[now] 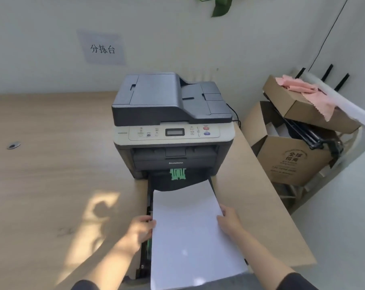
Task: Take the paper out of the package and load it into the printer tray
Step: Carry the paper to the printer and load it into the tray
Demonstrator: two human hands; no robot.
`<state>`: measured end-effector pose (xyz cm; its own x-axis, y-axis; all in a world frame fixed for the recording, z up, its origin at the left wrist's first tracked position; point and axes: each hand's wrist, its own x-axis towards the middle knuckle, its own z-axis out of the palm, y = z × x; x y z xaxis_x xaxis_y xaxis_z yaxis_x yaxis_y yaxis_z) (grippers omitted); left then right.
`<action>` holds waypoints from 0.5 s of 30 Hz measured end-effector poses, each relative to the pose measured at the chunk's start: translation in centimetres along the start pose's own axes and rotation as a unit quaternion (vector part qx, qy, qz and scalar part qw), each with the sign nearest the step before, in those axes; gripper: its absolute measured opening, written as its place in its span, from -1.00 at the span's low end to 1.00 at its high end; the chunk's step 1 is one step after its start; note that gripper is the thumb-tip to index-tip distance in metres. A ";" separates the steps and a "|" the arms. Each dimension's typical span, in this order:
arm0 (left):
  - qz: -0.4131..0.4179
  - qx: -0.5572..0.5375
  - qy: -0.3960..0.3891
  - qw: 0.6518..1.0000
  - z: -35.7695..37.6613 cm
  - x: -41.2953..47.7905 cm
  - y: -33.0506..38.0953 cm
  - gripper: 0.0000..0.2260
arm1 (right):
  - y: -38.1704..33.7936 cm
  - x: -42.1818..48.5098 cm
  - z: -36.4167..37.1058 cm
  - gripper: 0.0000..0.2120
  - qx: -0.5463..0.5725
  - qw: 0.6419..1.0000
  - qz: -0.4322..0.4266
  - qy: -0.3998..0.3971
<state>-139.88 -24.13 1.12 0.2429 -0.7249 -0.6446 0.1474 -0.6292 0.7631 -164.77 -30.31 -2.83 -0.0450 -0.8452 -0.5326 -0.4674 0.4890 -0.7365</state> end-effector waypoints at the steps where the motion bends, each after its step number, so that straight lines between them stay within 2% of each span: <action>1: -0.010 0.013 -0.004 1.000 0.1 0.3 0.2 -0.76 | -0.2 0.5 0.2 -0.56 0.001 1.000 0.006 0.003; 9: -0.059 0.098 -0.018 0.993 0.6 2.3 0.7 -0.55 | -1.9 3.2 0.8 -0.53 -0.019 0.999 0.025 0.009; 15: -0.041 0.123 -0.008 0.991 0.8 3.2 0.5 -0.59 | -3.0 4.8 1.6 -0.49 -0.045 0.999 0.000 0.011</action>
<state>-139.80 -27.00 -0.55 0.2234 -0.6713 -0.7067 -0.0730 -0.7345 0.6746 -162.18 -35.46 -3.87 -0.0645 -0.8502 -0.5225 -0.5452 0.4686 -0.6951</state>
